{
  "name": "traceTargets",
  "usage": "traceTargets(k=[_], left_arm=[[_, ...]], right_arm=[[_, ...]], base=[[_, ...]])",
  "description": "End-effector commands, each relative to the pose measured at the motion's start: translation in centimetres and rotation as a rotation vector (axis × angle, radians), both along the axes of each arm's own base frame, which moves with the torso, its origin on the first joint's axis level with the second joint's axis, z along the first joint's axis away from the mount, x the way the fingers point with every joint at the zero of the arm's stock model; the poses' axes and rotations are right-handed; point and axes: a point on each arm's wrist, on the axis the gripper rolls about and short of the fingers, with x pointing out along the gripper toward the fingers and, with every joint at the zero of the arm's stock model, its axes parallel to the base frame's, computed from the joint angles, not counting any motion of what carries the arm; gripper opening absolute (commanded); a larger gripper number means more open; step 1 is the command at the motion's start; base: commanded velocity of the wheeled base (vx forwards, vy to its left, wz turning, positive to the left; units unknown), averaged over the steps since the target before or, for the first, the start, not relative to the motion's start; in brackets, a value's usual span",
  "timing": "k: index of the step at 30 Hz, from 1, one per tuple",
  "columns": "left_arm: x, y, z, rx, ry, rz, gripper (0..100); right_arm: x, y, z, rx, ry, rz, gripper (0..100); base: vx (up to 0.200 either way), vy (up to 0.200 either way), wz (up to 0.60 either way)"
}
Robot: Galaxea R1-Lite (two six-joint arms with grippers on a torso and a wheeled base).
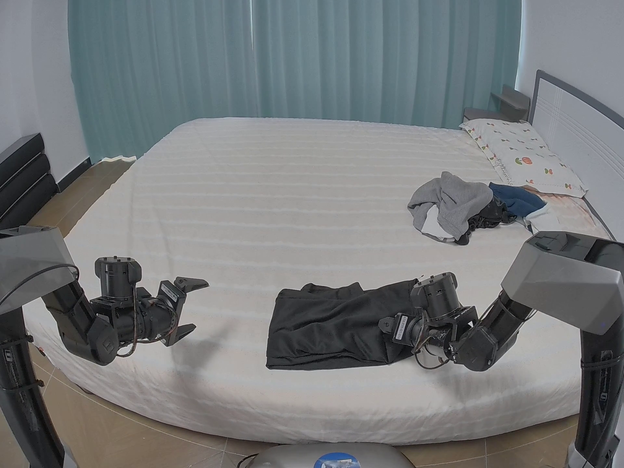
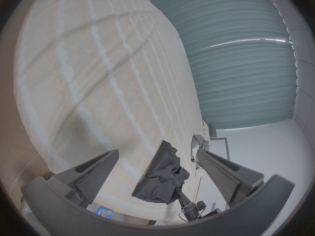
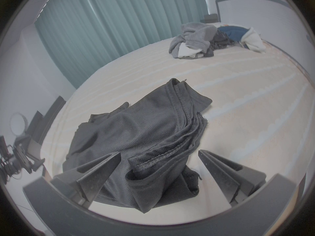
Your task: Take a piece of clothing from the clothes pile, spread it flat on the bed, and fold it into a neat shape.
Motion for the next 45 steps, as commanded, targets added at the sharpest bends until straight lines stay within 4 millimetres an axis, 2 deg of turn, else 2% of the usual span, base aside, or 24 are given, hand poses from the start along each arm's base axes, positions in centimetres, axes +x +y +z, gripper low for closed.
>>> traceTargets(k=[1, 8, 12, 15, 25, 29, 30, 33, 34, 35, 36, 38, 40, 45], left_arm=[[0.0, 0.0, -0.1, -0.001, 0.002, -0.001, 100], [0.0, 0.0, -0.1, -0.001, 0.004, -0.001, 100], [0.0, 0.0, -0.1, -0.001, 0.002, -0.001, 100], [0.0, 0.0, 0.0, -0.001, 0.001, -0.001, 100], [0.1, 0.0, -0.1, 0.001, 0.002, 0.002, 100], [0.1, -0.1, -0.1, 0.001, 0.002, 0.001, 100], [0.1, -0.1, -0.1, 0.001, 0.002, 0.001, 100], [0.0, 0.0, -0.1, 0.001, 0.002, 0.002, 100], [0.1, 0.1, -0.1, 0.001, 0.002, 0.005, 100], [0.1, 0.1, -0.1, 0.001, 0.002, 0.005, 100], [0.1, 0.1, -0.1, 0.001, 0.002, 0.007, 100], [0.1, 0.1, -0.1, 0.001, 0.002, 0.007, 100], [0.1, 0.1, -0.1, 0.0, 0.002, 0.005, 100], [0.0, 0.1, -0.2, 0.002, 0.006, 0.003, 100]], right_arm=[[0.3, 0.8, -1.3, -0.068, 0.008, 0.015, 100], [-0.1, -0.9, -1.6, -0.142, 0.023, -0.02, 100], [-0.6, -2.9, -0.4, -0.151, 0.031, -0.054, 100], [-1.8, -5.3, -0.7, -0.194, 0.08, -0.063, 100], [-3.1, -9.1, -1.4, -0.177, 0.143, -0.119, 100], [-2.6, -9.2, 0.6, -0.082, 0.043, -0.102, 100], [-2.3, -8.9, 2.1, -0.013, -0.014, -0.067, 100], [-1.7, -8.6, 3.2, 0.068, -0.046, -0.037, 100], [-0.9, -8.3, 3.7, 0.115, -0.064, -0.026, 100], [-0.9, -8.3, 3.7, 0.115, -0.064, -0.026, 100], [0.6, -7.8, 3.8, 0.178, -0.08, -0.027, 100], [1.3, -7.6, 3.5, 0.201, -0.079, -0.024, 100], [3.6, -6.8, 3.0, 0.267, -0.095, -0.019, 100], [5.9, -5.3, 0.4, 0.353, -0.049, -0.045, 100]], base=[[0.0, 0.0, 0.0], [0.0, 0.0, 0.0], [0.0, 0.0, 0.0], [0.0, 0.0, 0.0], [0.0, 0.0, 0.0], [0.0, 0.0, 0.0], [0.0, 0.0, 0.0], [0.0, 0.0, 0.0], [0.0, 0.0, 0.0], [0.0, 0.0, 0.0], [0.2, 0.0, 0.0], [0.2, 0.0, 0.0], [0.2, 0.0, 0.0], [0.16, -0.12, 0.0]])
